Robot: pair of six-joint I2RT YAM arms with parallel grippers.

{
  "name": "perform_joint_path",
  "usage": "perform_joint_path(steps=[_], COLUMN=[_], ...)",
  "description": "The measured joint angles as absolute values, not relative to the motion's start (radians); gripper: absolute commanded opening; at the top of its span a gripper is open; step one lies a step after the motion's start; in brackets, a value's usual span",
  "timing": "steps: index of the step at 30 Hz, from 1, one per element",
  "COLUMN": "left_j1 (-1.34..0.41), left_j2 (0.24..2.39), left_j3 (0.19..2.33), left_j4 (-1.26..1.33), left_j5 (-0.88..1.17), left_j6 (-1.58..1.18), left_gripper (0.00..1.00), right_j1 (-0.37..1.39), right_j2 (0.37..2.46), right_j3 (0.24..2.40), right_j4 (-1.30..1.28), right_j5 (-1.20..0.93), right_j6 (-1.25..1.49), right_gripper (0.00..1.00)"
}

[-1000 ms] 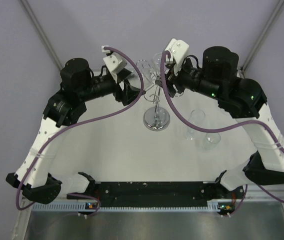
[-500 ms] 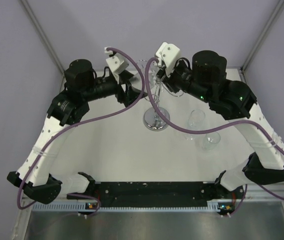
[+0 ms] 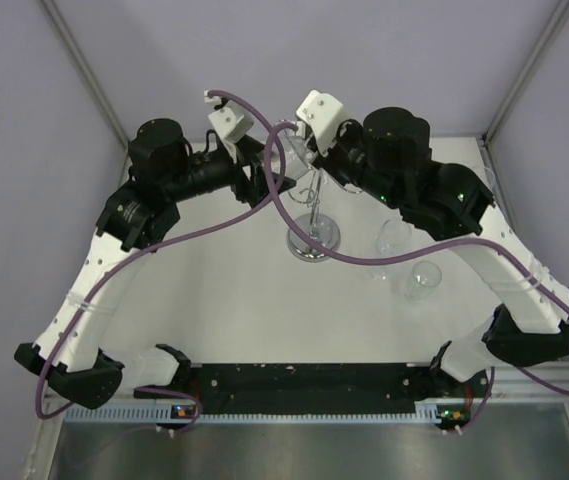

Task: Place the wine glass upside down on the wine glass rack
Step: Turn the wine glass upside down at the wine rack.

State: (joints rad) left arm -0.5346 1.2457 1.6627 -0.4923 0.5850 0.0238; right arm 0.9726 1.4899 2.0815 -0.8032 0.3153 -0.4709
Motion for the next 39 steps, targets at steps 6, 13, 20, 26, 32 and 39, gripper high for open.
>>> perform_joint_path(steps=[6, 13, 20, 26, 32, 39], left_j1=[-0.532, -0.531, -0.531, -0.531, -0.534, -0.533], left_j2=[1.243, 1.243, 1.243, 1.243, 1.23, 1.224], left_j3=[1.634, 1.623, 1.615, 1.615, 1.609, 1.608], left_j4=[-0.467, -0.466, -0.476, -0.476, -0.481, -0.493], left_j5=[0.586, 0.586, 0.582, 0.584, 0.623, 0.632], left_j6=[0.02, 0.029, 0.054, 0.07, 0.113, 0.152], left_gripper=[0.0, 0.2, 0.55, 0.87, 0.99, 0.99], right_j1=[0.973, 0.979, 0.986, 0.988, 0.988, 0.988], right_j2=[1.495, 1.493, 1.488, 1.475, 1.467, 1.464], right_j3=[2.075, 2.061, 2.033, 2.012, 1.994, 1.987], right_j4=[-0.802, -0.794, -0.772, -0.75, -0.751, -0.749], right_j5=[0.335, 0.35, 0.366, 0.37, 0.393, 0.393], right_j6=[-0.477, -0.506, -0.548, -0.568, -0.597, -0.612], right_gripper=[0.0, 0.0, 0.0, 0.0, 0.0, 0.0])
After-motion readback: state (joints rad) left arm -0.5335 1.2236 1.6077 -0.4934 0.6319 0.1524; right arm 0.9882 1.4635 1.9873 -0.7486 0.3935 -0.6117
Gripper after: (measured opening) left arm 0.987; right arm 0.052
